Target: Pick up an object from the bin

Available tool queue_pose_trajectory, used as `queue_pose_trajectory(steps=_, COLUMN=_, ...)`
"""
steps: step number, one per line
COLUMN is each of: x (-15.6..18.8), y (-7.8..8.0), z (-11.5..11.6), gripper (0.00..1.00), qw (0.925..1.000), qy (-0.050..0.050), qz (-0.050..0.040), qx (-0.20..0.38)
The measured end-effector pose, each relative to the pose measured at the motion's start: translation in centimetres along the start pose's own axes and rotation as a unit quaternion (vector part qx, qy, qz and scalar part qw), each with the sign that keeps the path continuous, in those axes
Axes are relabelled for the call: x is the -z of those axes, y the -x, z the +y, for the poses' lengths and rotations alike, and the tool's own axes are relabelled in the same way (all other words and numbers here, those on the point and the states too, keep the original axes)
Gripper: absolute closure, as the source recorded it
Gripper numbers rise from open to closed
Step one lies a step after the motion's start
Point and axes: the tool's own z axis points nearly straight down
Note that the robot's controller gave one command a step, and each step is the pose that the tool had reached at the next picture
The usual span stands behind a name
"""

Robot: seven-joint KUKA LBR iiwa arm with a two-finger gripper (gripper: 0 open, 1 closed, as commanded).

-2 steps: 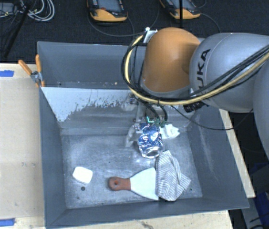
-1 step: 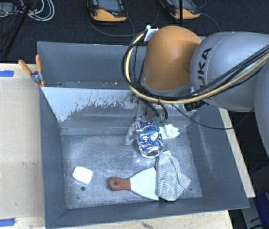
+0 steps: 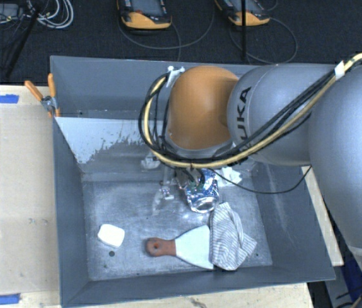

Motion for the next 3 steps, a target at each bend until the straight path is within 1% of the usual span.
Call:
queue_pose_trajectory(steps=1, x=-0.7, y=-2.7, z=7.3, gripper=0.00, qw=0.9995, qy=0.000, qz=0.0022, qx=-0.031)
queue_pose_trajectory(steps=2, x=-1.2, y=-3.8, z=9.5, gripper=0.00, qw=0.9941, qy=0.000, qz=0.0015, qx=0.108)
queue_pose_trajectory(steps=3, x=-6.0, y=-4.8, z=10.4, gripper=0.00, qw=1.0000, qy=0.000, qz=0.0012, qx=0.001)
